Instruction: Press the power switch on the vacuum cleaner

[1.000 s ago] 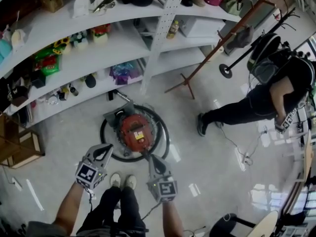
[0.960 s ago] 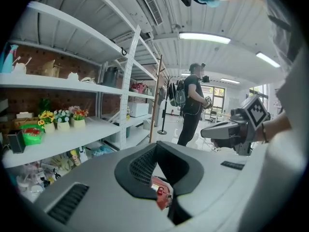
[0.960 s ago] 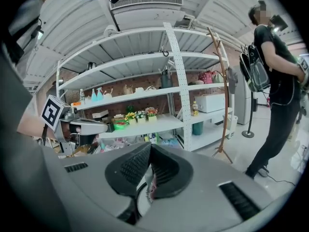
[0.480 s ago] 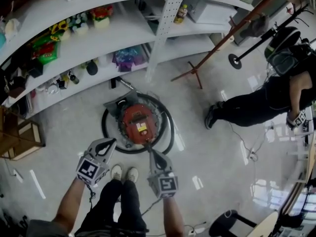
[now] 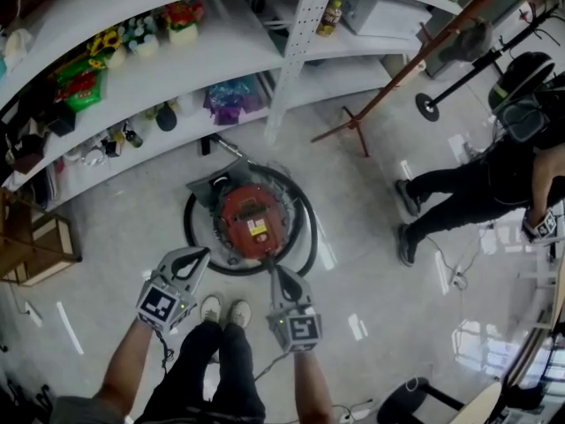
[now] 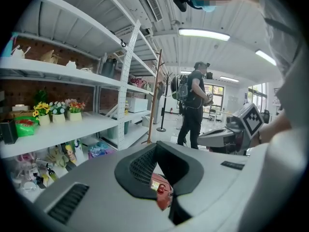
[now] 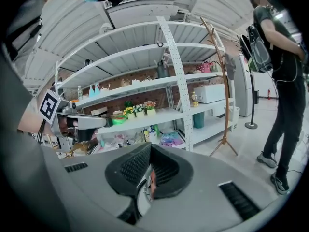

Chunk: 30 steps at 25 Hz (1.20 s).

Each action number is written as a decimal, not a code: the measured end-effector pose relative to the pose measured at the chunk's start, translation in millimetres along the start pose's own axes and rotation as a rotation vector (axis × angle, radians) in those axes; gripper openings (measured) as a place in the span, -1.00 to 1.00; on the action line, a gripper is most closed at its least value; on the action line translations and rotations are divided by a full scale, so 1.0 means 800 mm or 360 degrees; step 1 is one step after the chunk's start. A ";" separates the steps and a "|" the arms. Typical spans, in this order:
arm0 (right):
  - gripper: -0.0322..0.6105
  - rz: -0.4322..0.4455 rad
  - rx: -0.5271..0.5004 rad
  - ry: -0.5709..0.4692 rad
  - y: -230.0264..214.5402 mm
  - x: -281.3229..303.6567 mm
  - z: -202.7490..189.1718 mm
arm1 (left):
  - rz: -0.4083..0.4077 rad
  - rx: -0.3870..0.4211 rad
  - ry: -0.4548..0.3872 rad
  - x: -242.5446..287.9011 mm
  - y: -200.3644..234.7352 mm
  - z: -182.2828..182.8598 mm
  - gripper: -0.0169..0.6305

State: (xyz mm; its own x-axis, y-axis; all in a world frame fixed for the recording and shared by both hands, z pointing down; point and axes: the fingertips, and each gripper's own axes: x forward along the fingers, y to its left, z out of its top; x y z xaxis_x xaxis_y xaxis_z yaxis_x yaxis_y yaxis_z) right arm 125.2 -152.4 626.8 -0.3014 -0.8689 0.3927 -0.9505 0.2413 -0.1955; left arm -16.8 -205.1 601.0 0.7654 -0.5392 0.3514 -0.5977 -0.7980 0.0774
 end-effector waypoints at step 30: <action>-0.86 0.0050 0.0014 -0.0046 -0.041 0.102 -0.167 | -0.0016 0.0055 0.0009 0.062 0.009 -0.171 -0.92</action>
State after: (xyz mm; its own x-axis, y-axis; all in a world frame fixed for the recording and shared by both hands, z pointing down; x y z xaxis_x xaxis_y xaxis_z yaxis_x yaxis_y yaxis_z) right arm 121.8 -173.4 785.4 -0.3288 -0.8730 0.3603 -0.9398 0.2650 -0.2155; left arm -15.5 -200.8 746.8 0.7699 -0.5294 0.3563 -0.5812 -0.8123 0.0490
